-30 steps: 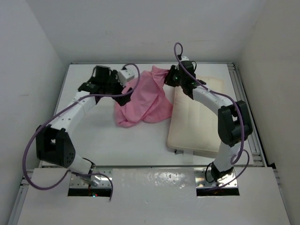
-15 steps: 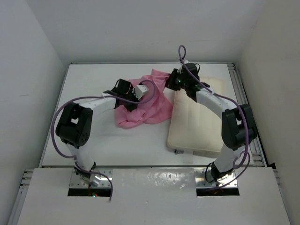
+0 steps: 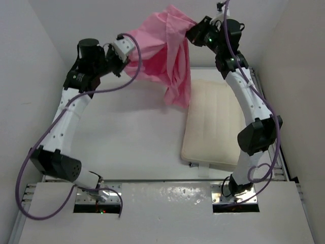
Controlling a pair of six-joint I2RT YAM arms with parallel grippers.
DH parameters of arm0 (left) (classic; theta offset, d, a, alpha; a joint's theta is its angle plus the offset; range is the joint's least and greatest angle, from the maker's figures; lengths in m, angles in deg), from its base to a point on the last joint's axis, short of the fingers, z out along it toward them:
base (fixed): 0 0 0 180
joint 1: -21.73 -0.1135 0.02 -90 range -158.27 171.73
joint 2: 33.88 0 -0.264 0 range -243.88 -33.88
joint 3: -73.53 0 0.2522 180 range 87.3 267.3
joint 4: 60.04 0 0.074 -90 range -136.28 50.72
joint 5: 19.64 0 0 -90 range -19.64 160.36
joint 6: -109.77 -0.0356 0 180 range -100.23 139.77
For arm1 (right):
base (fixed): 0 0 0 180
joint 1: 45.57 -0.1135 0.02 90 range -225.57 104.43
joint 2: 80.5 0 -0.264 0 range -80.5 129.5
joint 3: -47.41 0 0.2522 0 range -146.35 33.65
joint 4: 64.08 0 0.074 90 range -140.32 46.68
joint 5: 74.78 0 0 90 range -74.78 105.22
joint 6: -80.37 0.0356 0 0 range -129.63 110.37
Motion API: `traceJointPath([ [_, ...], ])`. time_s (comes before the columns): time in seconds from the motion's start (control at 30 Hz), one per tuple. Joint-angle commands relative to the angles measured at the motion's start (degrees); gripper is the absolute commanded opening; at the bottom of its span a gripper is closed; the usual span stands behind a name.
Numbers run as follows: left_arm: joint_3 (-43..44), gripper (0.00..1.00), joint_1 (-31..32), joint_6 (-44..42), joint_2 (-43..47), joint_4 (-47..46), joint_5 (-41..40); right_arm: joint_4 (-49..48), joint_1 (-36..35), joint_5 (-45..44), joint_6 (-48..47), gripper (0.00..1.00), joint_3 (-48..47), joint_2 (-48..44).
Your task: Put the pillow into the pillowcase
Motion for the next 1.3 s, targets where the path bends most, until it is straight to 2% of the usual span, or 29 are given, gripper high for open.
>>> traceJointPath([
  [0.0, -5.53, 0.0, 5.39, -3.15, 1.7, 12.5, 9.03, -5.82, -3.14, 3.72, -1.68, 0.0, -2.07, 0.3],
  [0.07, -2.38, 0.0, 5.24, -0.95, 1.54, 13.21, 5.9, -6.87, -3.49, 4.26, 1.38, 0.0, 0.73, -0.67],
  [0.17, 5.61, 0.0, -0.29, 4.41, -0.13, 10.68, 0.53, -13.01, -2.79, 4.16, 9.55, 0.0, 9.35, -2.34],
  [0.2, 7.81, 0.0, -3.96, 5.73, -0.75, 10.32, -0.01, -13.72, -3.22, 4.69, 10.96, 0.0, 10.76, -1.56],
  [0.23, 12.88, 0.0, -5.73, 5.83, -1.36, 10.23, -0.02, -13.03, -3.66, 5.3, 12.54, 0.0, 10.77, -0.68],
  [0.33, 20.89, 0.0, -10.05, 3.47, -3.12, 11.98, 1.21, -10.39, -6.38, 6.97, 13.96, 0.0, 10.33, 3.26],
  [0.43, 22.42, 0.0, -11.03, 1.88, -2.69, 12.68, 2.18, -9.08, -8.06, 7.42, 15.89, 0.0, 9.98, 6.78],
  [0.53, 19.35, 0.0, -10.94, 0.91, -1.37, 13.74, 2.45, -7.93, -7.01, 7.07, 18.97, 0.0, 9.36, 8.29],
  [0.6, 17.68, 0.0, -10.94, 1.69, -0.23, 12.08, -0.09, -10.03, -6.13, 6.55, 19.76, 0.0, 10.41, 7.94],
  [0.73, 19.51, 0.0, -11.11, 5.73, -0.49, 3.65, -12.64, -13.02, -8.32, 7.68, 19.24, 0.0, 8.14, 9.69],
  [0.8, 20.74, 0.0, -12.59, 5.92, -1.01, -2.76, -21.52, -15.74, -12.44, 9.96, 17.84, 0.0, 5.34, 12.24],
  [0.9, 19.7, 0.0, -13.22, 3.29, -0.84, -12.08, -30.93, -21.36, -18.59, 18.99, 13.2, 0.0, 2.25, 15.32],
  [0.97, 17.69, 0.0, -14.19, 1.7, -0.75, -19.11, -34.81, -29.52, -22.55, 27.43, 11.77, 0.0, 3.82, 14.8],
  [1.03, 16.27, 0.0, -14.8, 1.26, -1.1, -24.9, -34.91, -33.4, -24.66, 31.14, 9.14, 0.0, 5.75, 13.22],
  [1.1, 15.48, 0.0, -15.51, 1.69, -2.24, -27.21, -32.2, -32.28, -27.21, 32.82, 3.81, 0.0, 7.69, 10.6],
  [1.2, 15.21, 0.0, -14.81, 4.24, -6.02, -27.3, -22.02, -27.62, -28.36, 32.29, -0.27, 0.03, 11.9, 6.46],
  [1.23, 14.86, 0.0, -13.94, 4.51, -8.11, -27.22, -15.55, -27.7, -27.41, 32.03, -0.36, 0.2, 14.17, 4.97],
  [1.27, 12.86, 0.0, -12.1, 4.42, -8.83, -27.22, -12.44, -28.66, -26.7, 32.03, -0.36, 0.29, 18.98, 3.39],
])
